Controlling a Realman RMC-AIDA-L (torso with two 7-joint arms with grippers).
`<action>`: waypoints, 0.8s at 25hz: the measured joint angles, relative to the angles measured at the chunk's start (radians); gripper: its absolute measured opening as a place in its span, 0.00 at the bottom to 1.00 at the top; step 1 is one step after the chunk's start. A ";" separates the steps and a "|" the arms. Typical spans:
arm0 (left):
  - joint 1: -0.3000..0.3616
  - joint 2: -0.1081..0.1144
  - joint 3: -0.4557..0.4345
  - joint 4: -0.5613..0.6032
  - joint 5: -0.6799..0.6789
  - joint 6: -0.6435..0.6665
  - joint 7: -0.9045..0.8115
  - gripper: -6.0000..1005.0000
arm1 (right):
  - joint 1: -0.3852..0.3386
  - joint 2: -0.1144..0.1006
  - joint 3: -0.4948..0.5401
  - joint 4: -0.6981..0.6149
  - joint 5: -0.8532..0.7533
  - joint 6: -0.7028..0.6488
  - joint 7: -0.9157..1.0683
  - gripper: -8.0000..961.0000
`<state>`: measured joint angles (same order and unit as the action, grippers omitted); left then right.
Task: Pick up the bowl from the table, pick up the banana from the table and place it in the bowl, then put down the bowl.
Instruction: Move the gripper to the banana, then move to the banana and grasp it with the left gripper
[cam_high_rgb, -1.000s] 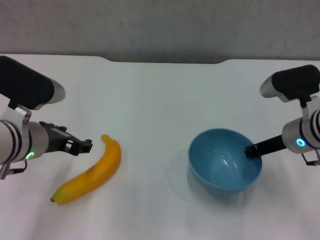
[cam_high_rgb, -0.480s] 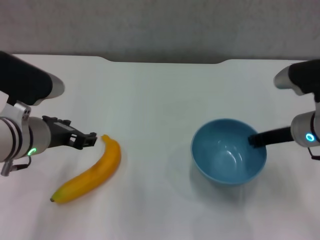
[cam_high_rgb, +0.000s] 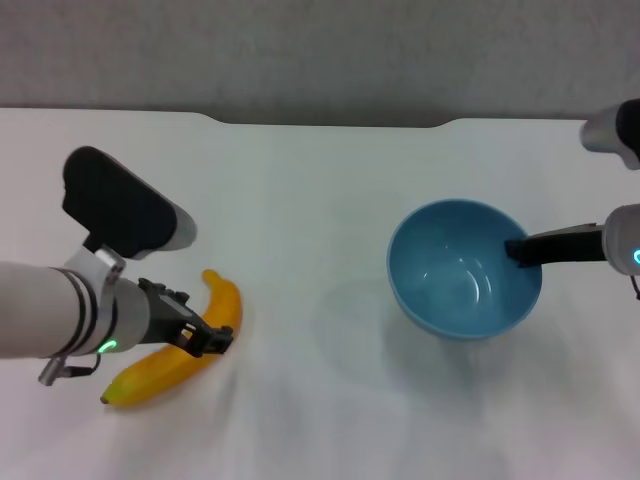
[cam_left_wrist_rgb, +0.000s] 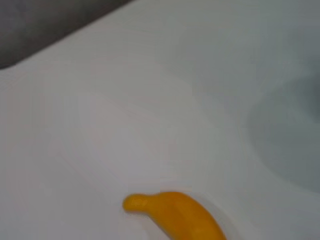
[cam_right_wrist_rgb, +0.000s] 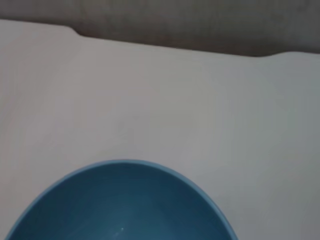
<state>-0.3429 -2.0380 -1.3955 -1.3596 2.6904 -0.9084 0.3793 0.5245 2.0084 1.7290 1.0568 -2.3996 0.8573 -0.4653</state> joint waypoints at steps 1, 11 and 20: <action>-0.006 0.000 0.001 0.009 0.000 0.002 0.000 0.75 | -0.008 0.000 0.000 0.014 0.000 0.000 0.001 0.05; -0.074 -0.003 0.001 0.087 -0.052 0.039 -0.005 0.76 | -0.041 0.000 0.001 0.073 0.001 0.000 0.002 0.04; -0.126 -0.002 -0.009 0.198 -0.102 0.081 -0.024 0.76 | -0.072 -0.001 0.000 0.119 0.002 -0.014 0.001 0.05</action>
<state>-0.4690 -2.0396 -1.4044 -1.1616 2.5887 -0.8270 0.3553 0.4523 2.0078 1.7289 1.1760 -2.3978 0.8437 -0.4639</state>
